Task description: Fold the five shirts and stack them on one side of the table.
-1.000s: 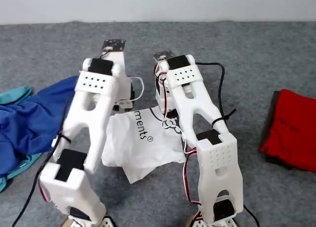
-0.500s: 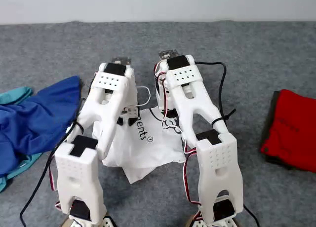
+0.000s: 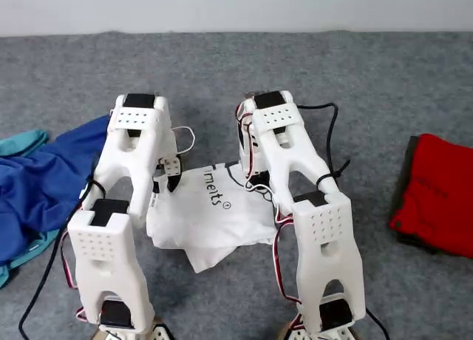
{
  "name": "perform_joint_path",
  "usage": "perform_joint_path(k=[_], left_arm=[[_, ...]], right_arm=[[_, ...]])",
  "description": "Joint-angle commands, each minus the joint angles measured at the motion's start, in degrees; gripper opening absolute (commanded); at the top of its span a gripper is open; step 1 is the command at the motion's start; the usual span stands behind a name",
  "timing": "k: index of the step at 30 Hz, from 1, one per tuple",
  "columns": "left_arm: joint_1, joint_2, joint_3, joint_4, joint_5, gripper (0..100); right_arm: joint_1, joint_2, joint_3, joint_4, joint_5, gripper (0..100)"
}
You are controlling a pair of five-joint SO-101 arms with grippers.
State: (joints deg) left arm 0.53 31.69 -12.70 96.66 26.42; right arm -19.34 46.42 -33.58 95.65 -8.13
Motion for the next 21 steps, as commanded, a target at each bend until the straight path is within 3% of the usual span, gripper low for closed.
perform_joint_path(k=[1,10,21], left_arm=[[-1.7,-5.2,-1.8,1.2,-0.1,10],[-7.7,-6.9,-1.8,1.2,-3.3,10],[0.1,-10.6,-10.5,2.3,-0.7,10]], right_arm=[[2.0,-0.3,-2.5,-0.8,-0.4,0.9],[2.8,-0.7,-2.5,-1.4,-0.3,0.9],[2.3,-0.7,-2.5,-1.0,-0.1,0.9]])
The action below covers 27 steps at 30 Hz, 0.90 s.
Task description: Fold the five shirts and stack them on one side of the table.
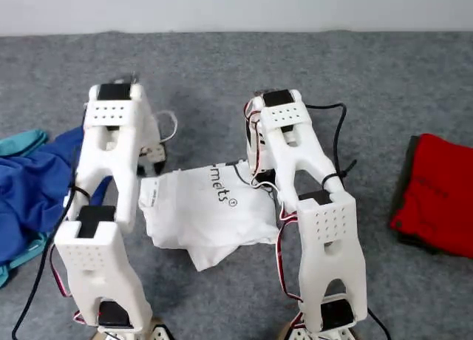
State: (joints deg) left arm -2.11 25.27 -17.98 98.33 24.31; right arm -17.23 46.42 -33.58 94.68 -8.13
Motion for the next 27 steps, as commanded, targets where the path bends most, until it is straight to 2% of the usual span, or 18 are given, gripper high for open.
perform_joint_path(k=[1,7,13,18,27], left_arm=[[3.6,-4.2,-6.5,0.0,1.8,10],[6.3,-2.0,-6.4,-6.1,2.1,10],[5.7,10.1,-7.1,-6.6,1.8,10],[1.6,15.3,-10.4,1.9,-0.1,10],[-7.6,8.7,-5.4,2.3,-6.7,7]], right_arm=[[0.0,-0.7,-2.5,0.0,-0.1,0.9],[-1.9,-0.7,-2.5,0.0,-0.1,0.9],[-2.0,-0.7,-2.5,-0.5,-0.1,0.9],[-1.6,-0.7,-2.5,-0.5,-0.1,0.9],[0.7,-0.2,-2.5,-0.9,-0.3,0.8]])
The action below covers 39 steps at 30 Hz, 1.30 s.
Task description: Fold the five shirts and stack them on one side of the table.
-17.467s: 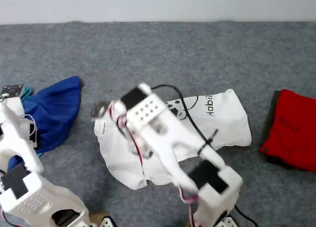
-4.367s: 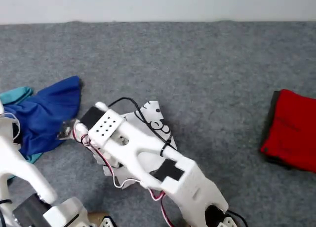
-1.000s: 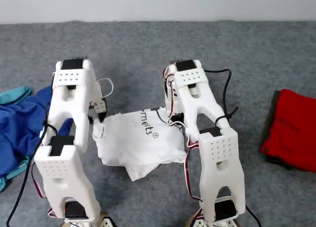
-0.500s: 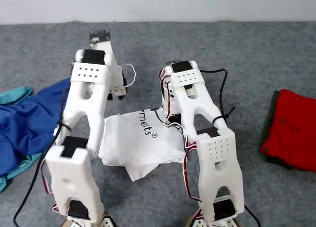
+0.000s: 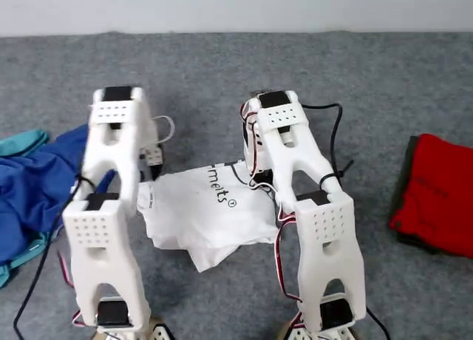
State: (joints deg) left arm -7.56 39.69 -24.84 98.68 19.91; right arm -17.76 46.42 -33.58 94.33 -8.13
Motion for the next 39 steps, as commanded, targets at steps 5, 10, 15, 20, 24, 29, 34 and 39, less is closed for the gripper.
perform_joint_path(k=[5,10,15,20,24,29,34,39], left_arm=[[0.2,-12.6,5.3,1.8,-3.0,7],[6.7,-16.4,2.6,1.6,0.9,7],[12.0,-15.6,1.2,-0.6,3.3,7],[15.1,-8.5,1.3,1.3,3.2,7],[12.2,-3.8,2.9,1.9,2.9,6],[10.0,-6.1,10.4,1.9,-0.9,5],[7.6,-14.8,16.9,1.9,-2.8,5],[6.6,-25.1,16.8,1.7,-2.6,5]], right_arm=[[1.1,-0.2,-2.5,-0.5,-0.3,0.8],[0.0,-0.6,-2.5,-0.5,-0.3,0.8],[-0.5,-0.7,-2.5,-0.4,-0.2,0.8],[-0.3,-0.7,-2.5,-0.3,-0.2,0.8],[-0.1,-0.7,-2.5,0.0,-0.2,0.8],[-0.1,-0.7,-2.5,-0.2,-0.2,0.8],[-0.1,-0.9,-2.5,0.0,-0.2,0.8],[-0.6,-6.1,-2.5,0.1,-0.1,0.8]])
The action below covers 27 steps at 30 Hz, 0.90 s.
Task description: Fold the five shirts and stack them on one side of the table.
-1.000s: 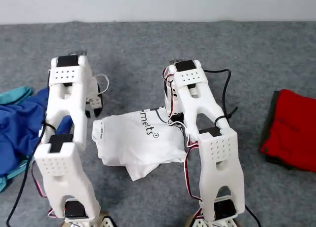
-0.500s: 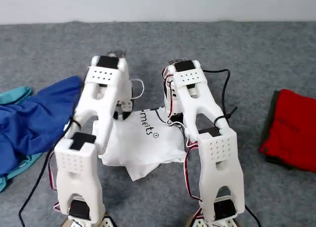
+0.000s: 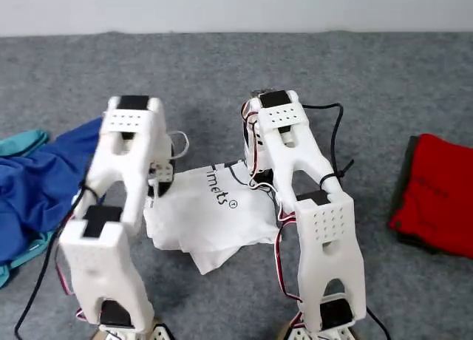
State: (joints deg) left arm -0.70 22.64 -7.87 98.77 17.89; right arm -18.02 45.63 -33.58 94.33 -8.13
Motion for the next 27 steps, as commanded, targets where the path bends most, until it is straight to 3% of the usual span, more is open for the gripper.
perform_joint_path(k=[1,6,13,20,27], left_arm=[[-0.2,-9.8,-0.1,1.6,-0.6,5],[-3.6,-18.3,0.0,1.7,-0.5,5],[-18.4,-27.5,0.7,1.8,-1.8,5],[-33.6,-28.5,2.5,1.7,-7.6,5],[-48.6,-28.5,2.5,1.6,-21.9,5]], right_arm=[[-0.4,-6.6,-2.5,0.1,-0.1,0.8],[-3.0,-13.0,-2.5,4.8,2.3,0.8],[-5.8,-20.4,-1.1,8.5,15.4,0.8],[-13.9,-29.7,12.8,8.7,31.5,0.8],[-24.0,-39.4,30.9,6.7,33.8,5.8]])
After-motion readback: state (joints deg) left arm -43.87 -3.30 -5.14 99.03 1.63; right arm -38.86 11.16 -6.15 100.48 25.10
